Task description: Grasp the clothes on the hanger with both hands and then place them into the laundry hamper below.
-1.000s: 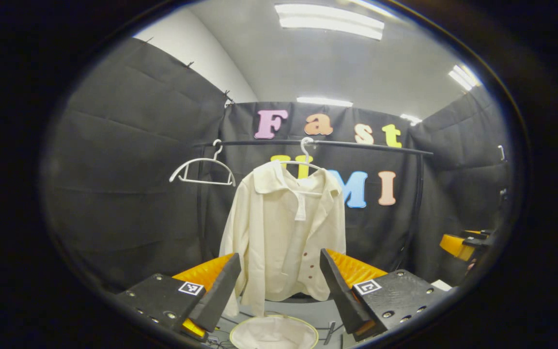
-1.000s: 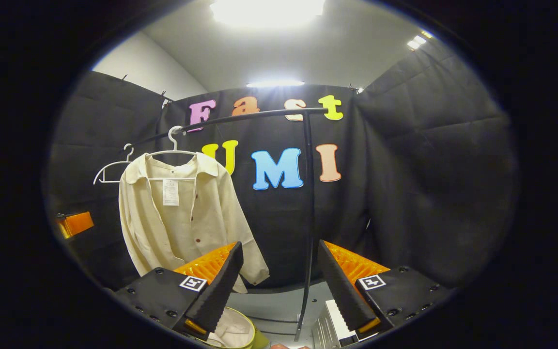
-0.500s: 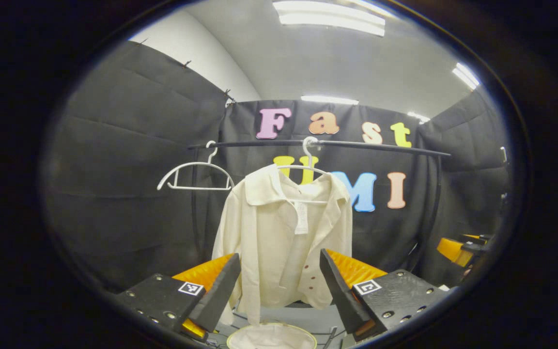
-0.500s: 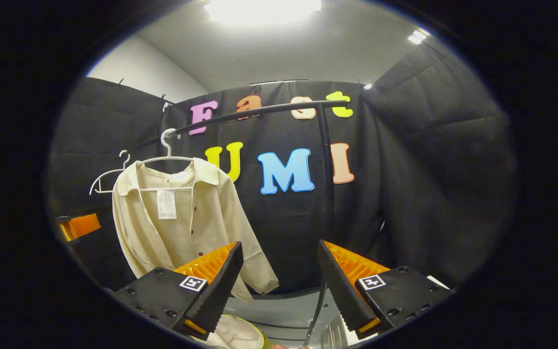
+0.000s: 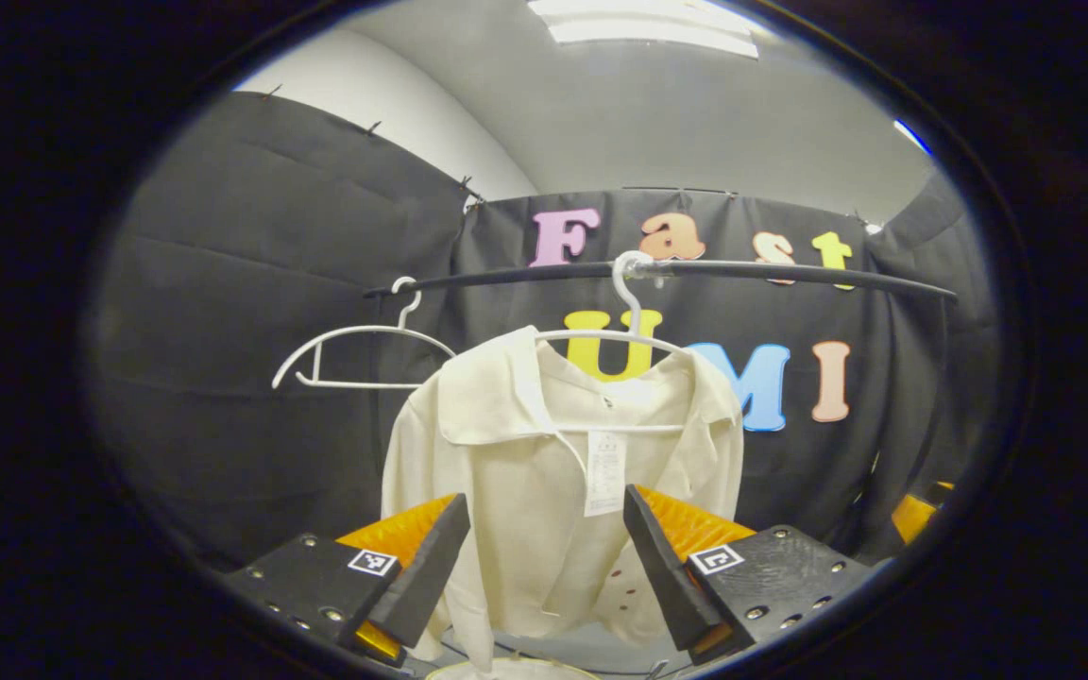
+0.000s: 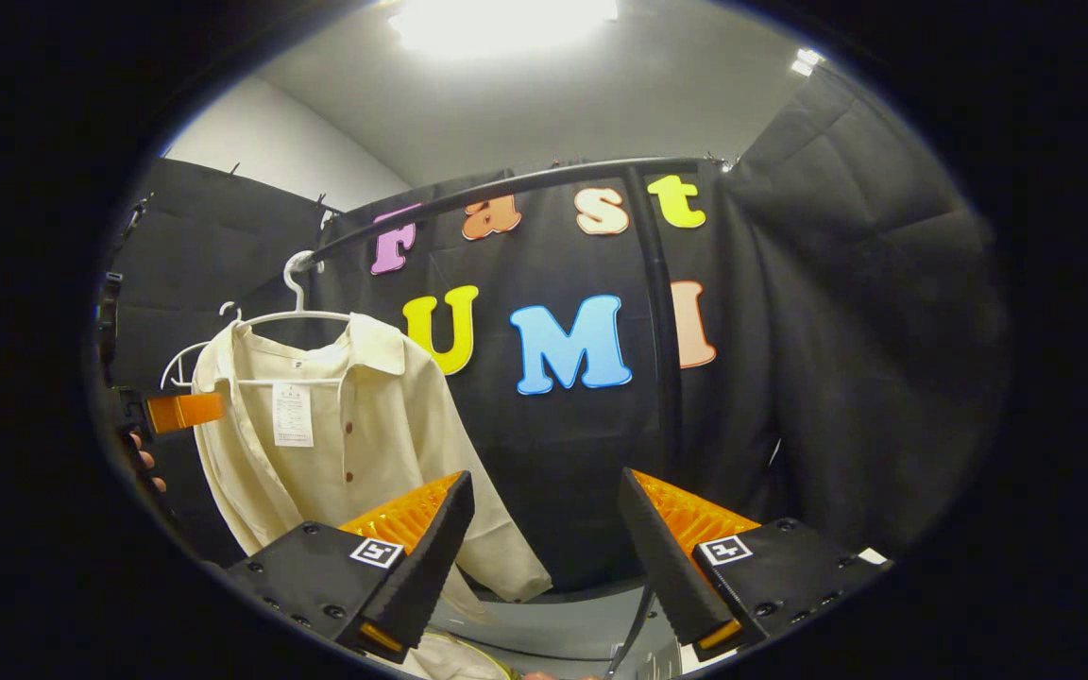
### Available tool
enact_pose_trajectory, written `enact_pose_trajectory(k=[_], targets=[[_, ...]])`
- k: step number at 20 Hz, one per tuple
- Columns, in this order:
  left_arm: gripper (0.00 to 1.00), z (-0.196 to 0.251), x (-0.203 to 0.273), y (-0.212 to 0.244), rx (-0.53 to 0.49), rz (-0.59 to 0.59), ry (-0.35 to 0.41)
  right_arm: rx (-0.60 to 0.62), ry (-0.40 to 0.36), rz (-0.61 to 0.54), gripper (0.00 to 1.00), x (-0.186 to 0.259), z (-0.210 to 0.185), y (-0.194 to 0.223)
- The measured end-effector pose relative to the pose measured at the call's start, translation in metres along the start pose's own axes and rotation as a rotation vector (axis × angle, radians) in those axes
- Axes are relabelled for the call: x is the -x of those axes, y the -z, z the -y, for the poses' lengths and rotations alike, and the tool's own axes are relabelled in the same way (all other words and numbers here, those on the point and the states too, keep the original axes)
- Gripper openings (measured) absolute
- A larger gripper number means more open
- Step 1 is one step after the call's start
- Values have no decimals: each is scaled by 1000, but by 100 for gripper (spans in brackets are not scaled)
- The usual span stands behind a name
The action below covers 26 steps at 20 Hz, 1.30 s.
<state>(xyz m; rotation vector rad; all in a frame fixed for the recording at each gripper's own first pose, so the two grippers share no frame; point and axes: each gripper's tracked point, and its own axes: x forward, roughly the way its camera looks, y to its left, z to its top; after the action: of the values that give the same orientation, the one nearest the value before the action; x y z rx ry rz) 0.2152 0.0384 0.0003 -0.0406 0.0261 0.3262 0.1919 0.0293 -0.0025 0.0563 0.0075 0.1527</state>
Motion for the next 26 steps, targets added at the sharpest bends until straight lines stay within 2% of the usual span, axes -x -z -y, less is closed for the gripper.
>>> enact_pose_trajectory(k=[2,4,7,10,14,16,17,18,19,21,23,24,25,26], targets=[[95,5,-22,6,10,-27,-15,4,-22,0,98,-10,1,0],[96,8,-42,4,12,-14,-29,6,-75,-11,98,-16,-10,5],[96,-18,-67,9,0,-16,-151,28,-139,-25,98,-25,-18,11],[96,-37,-84,11,-18,-14,-220,22,-194,-54,98,-36,-28,19],[94,-58,-92,7,-69,-18,-295,-48,-177,-92,98,-52,-11,30],[84,-67,-93,5,-99,-22,-329,-55,-162,-117,98,-57,-1,42],[70,-67,-94,4,-105,-22,-326,-53,-161,-129,98,-57,1,48],[70,-67,-94,2,-111,-18,-322,-48,-165,-143,98,-57,2,55],[69,-75,-89,-3,-127,8,-358,-42,-174,-160,98,-57,1,61],[49,-82,-90,-17,-131,67,-363,-52,-217,-200,98,-55,-10,73],[29,-81,-89,-17,-126,68,-328,-50,-253,-214,98,-55,-22,76],[29,-84,-88,-17,-136,64,-328,-36,-263,-211,98,-55,-26,75],[8,-85,-91,-18,-129,66,-311,-22,-274,-207,98,-56,-31,74],[7,-77,-93,-15,-118,43,-262,-13,-287,-205,98,-54,-39,73]])
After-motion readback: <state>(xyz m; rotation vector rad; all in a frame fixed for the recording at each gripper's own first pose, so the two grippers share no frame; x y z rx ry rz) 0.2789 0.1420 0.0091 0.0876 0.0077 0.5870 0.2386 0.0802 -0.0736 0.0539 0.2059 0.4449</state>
